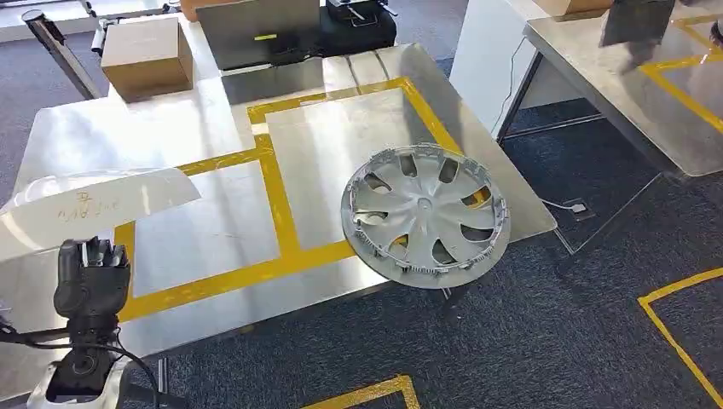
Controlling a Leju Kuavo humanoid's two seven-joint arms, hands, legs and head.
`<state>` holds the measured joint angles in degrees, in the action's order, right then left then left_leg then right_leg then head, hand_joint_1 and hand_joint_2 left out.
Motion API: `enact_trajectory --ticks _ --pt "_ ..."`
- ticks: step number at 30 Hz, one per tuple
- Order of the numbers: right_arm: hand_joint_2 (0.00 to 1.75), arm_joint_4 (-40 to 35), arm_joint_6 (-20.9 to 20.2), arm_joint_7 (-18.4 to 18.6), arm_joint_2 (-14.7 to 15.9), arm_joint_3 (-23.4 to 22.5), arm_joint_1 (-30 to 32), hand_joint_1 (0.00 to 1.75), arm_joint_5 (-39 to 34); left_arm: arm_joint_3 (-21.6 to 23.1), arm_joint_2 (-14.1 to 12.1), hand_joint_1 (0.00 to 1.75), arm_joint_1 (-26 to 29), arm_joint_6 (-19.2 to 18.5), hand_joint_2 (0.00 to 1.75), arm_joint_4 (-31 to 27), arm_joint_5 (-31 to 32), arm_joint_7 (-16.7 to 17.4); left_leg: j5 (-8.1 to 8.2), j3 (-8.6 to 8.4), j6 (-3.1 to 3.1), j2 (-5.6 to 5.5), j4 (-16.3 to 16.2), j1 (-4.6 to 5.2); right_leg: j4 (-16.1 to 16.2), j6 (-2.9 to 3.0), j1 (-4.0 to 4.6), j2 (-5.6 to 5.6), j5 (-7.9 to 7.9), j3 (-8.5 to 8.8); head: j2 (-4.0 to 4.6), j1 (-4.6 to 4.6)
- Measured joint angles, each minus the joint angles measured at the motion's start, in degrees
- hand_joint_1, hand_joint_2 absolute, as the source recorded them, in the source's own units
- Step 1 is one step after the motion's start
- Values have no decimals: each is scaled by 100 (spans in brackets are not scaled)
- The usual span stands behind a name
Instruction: Take the parts from the cabinet and place them on the table.
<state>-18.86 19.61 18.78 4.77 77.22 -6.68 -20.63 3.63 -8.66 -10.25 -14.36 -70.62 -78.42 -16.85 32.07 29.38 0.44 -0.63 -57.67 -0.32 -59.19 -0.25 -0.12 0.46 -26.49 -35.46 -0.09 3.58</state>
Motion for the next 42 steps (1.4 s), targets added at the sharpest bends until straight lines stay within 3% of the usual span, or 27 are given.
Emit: enact_trajectory --ticks 10,18,19,26,42 --pt "0 -2 7 0 46 7 -25 0 63 -350 136 175 -43 42 175 582 -87 107 0 0 0 0 0 0 1 0 0 0 0 0 0 -2" --pt "0 -24 37 4 52 7 -21 0 94 -426 168 175 -87 345 175 846 57 2 0 0 0 0 0 0 1 0 0 0 0 0 0 -2" --pt "0 -24 37 7 52 7 -20 0 94 -426 168 0 -89 358 175 864 61 -15 0 0 0 0 0 0 1 0 0 0 0 0 0 0" --pt "0 -41 42 13 72 7 -17 0 94 -420 171 0 -105 649 175 955 157 -55 0 -1 0 0 0 0 2 0 0 0 0 1 0 0" --pt "0 -90 48 -17 92 7 -14 0 94 -394 173 0 -108 795 175 1021 223 0 0 -1 0 0 0 0 2 0 0 0 0 1 0 -2"
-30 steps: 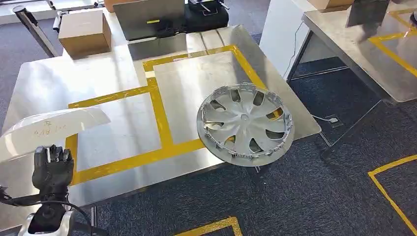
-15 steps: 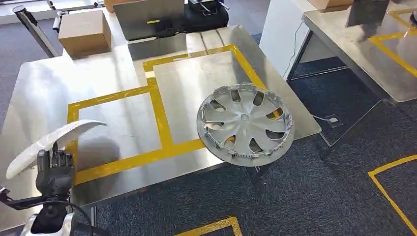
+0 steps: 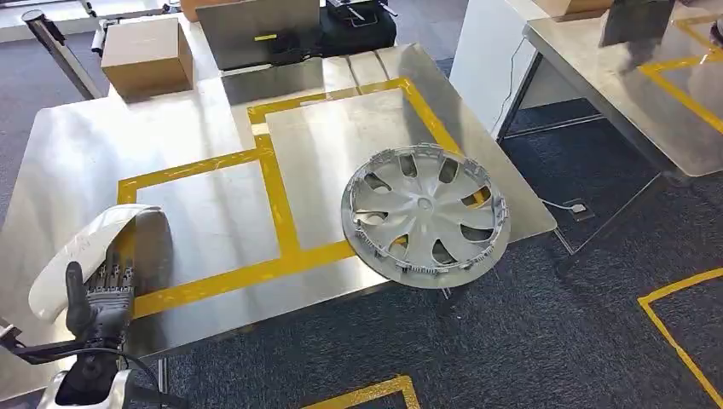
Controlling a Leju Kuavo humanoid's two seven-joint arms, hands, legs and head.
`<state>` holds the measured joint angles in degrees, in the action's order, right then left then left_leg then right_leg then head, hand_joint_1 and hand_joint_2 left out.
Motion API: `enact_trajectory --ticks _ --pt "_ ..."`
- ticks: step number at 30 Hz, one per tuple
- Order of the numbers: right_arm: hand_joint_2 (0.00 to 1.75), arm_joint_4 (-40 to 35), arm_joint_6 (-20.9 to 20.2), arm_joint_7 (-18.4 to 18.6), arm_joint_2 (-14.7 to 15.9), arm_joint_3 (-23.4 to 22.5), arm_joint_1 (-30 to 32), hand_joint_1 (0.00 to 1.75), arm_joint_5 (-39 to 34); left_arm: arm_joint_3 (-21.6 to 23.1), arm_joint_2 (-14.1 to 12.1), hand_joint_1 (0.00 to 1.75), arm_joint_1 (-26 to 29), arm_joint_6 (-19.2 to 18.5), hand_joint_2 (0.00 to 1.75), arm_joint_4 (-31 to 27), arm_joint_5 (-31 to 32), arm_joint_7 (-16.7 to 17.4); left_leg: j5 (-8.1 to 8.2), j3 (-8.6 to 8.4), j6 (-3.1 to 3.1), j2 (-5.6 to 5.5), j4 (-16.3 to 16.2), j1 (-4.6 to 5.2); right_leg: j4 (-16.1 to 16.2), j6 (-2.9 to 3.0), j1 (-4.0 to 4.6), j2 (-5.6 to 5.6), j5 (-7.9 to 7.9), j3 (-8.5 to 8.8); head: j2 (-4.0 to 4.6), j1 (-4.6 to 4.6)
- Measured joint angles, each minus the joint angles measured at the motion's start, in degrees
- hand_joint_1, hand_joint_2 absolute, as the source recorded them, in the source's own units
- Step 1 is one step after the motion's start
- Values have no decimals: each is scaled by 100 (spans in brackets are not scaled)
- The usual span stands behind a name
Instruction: Take the parts from the cabinet and place them on the table.
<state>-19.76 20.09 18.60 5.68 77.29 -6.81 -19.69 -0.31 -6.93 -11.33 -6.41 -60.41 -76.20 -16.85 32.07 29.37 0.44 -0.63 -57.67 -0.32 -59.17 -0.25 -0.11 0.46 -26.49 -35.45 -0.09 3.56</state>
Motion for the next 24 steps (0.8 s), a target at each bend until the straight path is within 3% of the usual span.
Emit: enact_trajectory --ticks 3,4,11,15,17,22,24 --pt "0 -11 2 -2 0 0 2 0 0 9 0 0 0 140 175 0 101 -2 0 -1 0 0 0 0 0 0 0 0 0 0 0 2" --pt "0 -13 11 -2 0 0 2 0 0 26 -4 0 -1 263 0 -2 206 -22 0 -1 0 0 0 0 0 0 0 0 0 0 0 2" --pt "0 -48 68 -22 -2 0 16 0 -20 393 -57 0 -24 1527 0 -234 1392 -258 0 -2 0 0 0 0 0 0 0 0 0 1 0 2" --pt "0 -72 68 -61 -2 -2 29 0 -24 709 -87 0 -97 1902 0 -479 2075 -310 0 -2 0 -1 0 0 0 0 0 -2 0 3 0 2" --pt "0 -83 46 -90 -4 -2 29 0 -6 881 -116 0 -124 1707 0 -612 2138 -313 0 -3 0 -1 0 0 0 -1 0 -1 1 3 0 0" --pt "0 -92 -87 -149 -7 0 24 0 72 1108 -114 0 -131 320 0 -874 1650 -205 0 -3 0 0 0 0 1 -1 0 0 1 4 0 0" --pt "0 -92 -129 -164 -7 0 19 0 105 1180 -107 0 -151 18 0 -959 1543 -168 0 -3 0 0 0 0 1 -1 0 -1 1 4 0 2"
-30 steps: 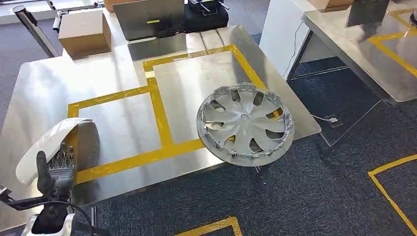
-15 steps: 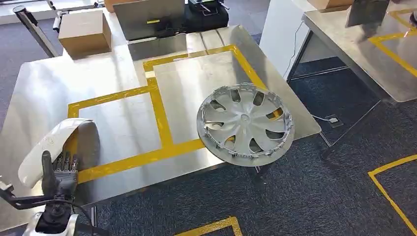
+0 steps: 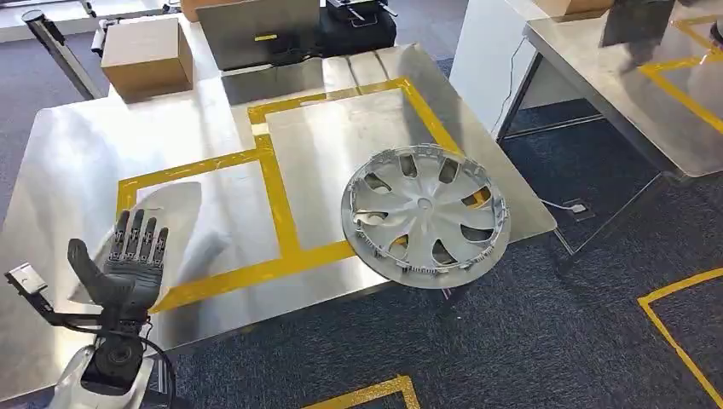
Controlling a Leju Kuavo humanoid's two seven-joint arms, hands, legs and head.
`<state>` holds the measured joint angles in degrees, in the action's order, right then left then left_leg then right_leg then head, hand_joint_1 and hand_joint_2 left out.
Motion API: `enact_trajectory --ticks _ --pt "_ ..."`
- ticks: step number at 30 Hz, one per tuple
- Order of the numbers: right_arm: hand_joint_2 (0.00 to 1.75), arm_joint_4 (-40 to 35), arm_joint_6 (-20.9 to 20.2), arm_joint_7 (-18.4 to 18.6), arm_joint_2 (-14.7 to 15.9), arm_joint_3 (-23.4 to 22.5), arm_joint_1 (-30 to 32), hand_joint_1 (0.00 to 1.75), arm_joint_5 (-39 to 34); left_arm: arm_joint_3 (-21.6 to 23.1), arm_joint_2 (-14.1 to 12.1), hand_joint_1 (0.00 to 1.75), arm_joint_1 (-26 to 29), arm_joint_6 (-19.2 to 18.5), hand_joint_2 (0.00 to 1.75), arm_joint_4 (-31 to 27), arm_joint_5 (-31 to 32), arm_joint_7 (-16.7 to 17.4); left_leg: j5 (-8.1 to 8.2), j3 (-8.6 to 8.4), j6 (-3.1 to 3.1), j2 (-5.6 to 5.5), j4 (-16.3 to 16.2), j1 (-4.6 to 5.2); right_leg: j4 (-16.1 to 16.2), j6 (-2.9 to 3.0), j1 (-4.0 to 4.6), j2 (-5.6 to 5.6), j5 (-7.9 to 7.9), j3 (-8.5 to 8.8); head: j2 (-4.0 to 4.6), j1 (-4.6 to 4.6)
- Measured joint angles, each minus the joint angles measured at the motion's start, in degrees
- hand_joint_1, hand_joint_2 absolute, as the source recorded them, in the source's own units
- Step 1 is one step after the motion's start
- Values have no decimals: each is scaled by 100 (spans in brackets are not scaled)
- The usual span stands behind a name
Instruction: Take the parts from the cabinet and place them on the table.
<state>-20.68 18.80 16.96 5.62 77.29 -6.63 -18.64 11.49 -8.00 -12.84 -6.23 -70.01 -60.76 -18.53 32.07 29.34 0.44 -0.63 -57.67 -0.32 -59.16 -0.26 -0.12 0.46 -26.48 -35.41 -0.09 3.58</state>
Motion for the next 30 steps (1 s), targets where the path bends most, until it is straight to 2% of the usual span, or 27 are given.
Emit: enact_trajectory --ticks 6,15,19,22,24,28,30 --pt "0 -2 -101 0 -9 0 -44 0 68 215 22 0 -99 -387 0 -140 -61 125 0 -2 0 0 0 0 1 -1 0 0 1 0 0 -2" --pt "0 -2 -168 0 -24 0 -94 0 114 534 160 0 -293 -391 0 -190 4 160 0 -3 0 0 0 0 1 -4 0 0 3 2 0 0" --pt "0 -2 -164 26 -24 0 -88 0 125 612 188 0 -312 -306 0 -221 243 41 0 -3 0 0 0 0 1 -4 0 1 3 2 0 0" --pt "0 -2 -159 48 -24 -2 -85 0 125 684 188 0 -324 -100 0 -295 591 -42 0 -3 0 0 0 0 2 -4 0 0 3 3 0 0" --pt "0 -2 -149 61 -24 -2 -74 0 125 739 188 0 -329 177 0 -387 1019 -147 0 -3 0 0 0 0 1 -4 0 0 3 3 0 0" --pt "0 -2 -81 63 -24 -11 -45 0 125 975 179 0 -336 1184 0 -837 2438 -116 0 -3 0 0 0 0 1 -4 0 -1 3 3 0 -2" --pt "0 -2 -61 63 -24 -15 -32 0 125 1121 179 0 -351 1520 0 -1114 2989 -81 0 -3 0 0 0 0 1 -4 0 -1 3 3 0 0"
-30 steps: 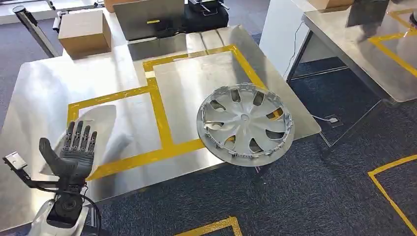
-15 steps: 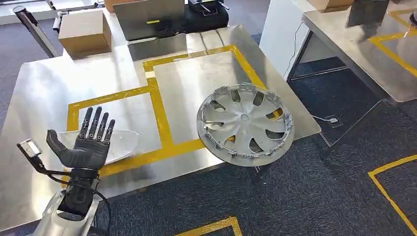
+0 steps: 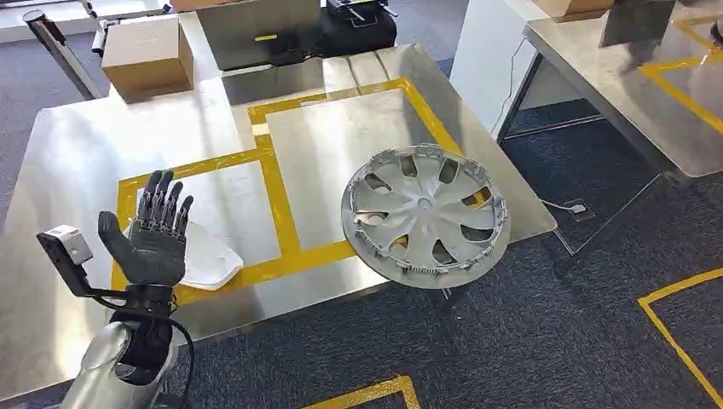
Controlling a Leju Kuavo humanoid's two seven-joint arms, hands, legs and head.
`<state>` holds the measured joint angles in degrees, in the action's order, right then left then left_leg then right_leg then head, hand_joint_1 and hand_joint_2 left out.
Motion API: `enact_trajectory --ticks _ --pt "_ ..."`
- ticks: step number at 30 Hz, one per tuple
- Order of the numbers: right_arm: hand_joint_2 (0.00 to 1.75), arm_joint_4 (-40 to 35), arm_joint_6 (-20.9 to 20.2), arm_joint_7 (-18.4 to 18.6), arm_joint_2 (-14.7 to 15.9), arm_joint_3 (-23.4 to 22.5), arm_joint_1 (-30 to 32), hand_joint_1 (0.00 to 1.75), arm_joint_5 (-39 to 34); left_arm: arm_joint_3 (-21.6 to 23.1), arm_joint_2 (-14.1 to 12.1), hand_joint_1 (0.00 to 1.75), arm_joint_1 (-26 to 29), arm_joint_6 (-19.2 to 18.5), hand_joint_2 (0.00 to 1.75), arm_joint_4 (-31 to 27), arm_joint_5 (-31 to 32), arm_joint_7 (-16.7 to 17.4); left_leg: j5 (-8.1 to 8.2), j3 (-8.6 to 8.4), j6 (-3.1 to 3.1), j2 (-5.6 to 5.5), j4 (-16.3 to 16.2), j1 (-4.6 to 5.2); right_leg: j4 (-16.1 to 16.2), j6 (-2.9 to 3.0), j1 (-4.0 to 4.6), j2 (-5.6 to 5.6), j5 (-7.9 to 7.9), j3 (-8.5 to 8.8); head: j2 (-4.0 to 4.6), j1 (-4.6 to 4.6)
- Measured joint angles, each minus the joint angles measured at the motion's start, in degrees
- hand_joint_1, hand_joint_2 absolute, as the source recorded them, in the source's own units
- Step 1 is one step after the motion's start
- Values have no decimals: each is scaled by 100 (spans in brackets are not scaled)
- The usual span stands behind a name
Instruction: Take the parts from the cabinet and place them on the table.
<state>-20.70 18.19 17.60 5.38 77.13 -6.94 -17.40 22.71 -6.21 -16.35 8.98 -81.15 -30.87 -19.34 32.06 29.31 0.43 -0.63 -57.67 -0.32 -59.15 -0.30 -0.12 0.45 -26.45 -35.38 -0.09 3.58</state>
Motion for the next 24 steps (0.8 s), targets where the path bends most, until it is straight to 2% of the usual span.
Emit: enact_trajectory --ticks 4,6,10,17,24 --pt "0 -4 66 -4 -7 -7 33 0 -28 414 2 0 -27 869 0 -699 1362 123 0 0 0 0 0 0 2 0 0 1 0 0 0 0" --pt "0 -2 85 -7 -15 -9 41 0 -61 628 2 0 -60 1150 0 -993 1793 149 0 0 0 -1 0 0 4 0 0 -1 0 3 0 0" --pt "0 -4 101 -15 -26 -13 49 0 -77 938 4 0 -63 1349 0 -1378 2058 181 1 -1 0 1 0 0 5 0 0 1 0 2 0 0" --pt "0 -15 138 -13 -50 -20 59 0 -79 1638 11 0 -74 1937 0 -2029 3062 63 1 -2 0 0 0 0 5 -1 0 0 0 4 0 0" --pt "0 -35 146 -20 -81 -42 63 0 -79 2044 9 0 -101 2014 0 -2309 3105 112 1 -2 -1 0 0 0 6 -1 0 0 0 4 0 2"
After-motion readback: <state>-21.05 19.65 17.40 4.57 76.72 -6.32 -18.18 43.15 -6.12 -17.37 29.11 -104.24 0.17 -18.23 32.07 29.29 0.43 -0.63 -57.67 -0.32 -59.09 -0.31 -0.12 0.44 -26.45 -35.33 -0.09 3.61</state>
